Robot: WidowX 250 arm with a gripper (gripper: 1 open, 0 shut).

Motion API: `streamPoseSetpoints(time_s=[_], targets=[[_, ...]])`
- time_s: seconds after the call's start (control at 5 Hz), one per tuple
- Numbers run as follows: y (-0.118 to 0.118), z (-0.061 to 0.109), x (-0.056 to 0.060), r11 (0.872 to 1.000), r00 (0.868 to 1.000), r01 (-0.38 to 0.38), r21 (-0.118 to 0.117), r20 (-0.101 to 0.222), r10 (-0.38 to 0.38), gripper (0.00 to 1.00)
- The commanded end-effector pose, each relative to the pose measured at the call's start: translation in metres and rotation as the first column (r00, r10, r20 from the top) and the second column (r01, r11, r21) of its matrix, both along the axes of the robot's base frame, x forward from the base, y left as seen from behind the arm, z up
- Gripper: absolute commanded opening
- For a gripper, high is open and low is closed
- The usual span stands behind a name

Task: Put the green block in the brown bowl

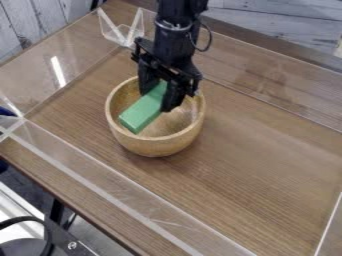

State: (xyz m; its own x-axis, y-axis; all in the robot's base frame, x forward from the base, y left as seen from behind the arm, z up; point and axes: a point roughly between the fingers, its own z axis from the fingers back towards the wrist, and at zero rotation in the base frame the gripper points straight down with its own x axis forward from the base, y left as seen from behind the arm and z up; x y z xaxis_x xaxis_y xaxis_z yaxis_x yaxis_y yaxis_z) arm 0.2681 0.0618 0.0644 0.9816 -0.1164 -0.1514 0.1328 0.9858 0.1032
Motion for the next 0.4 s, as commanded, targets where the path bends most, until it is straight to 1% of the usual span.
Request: streamPoseSetpoints(time_s=[0.0, 0.2], targets=[[0.0034, 0.007, 0.0029, 1.0, 1.0, 0.003, -0.022, 0.028, -0.002, 0.0], [0.0033, 0.0048, 0.0013, 0.999, 1.0, 0.007, -0.048, 0.017, -0.006, 0.0]])
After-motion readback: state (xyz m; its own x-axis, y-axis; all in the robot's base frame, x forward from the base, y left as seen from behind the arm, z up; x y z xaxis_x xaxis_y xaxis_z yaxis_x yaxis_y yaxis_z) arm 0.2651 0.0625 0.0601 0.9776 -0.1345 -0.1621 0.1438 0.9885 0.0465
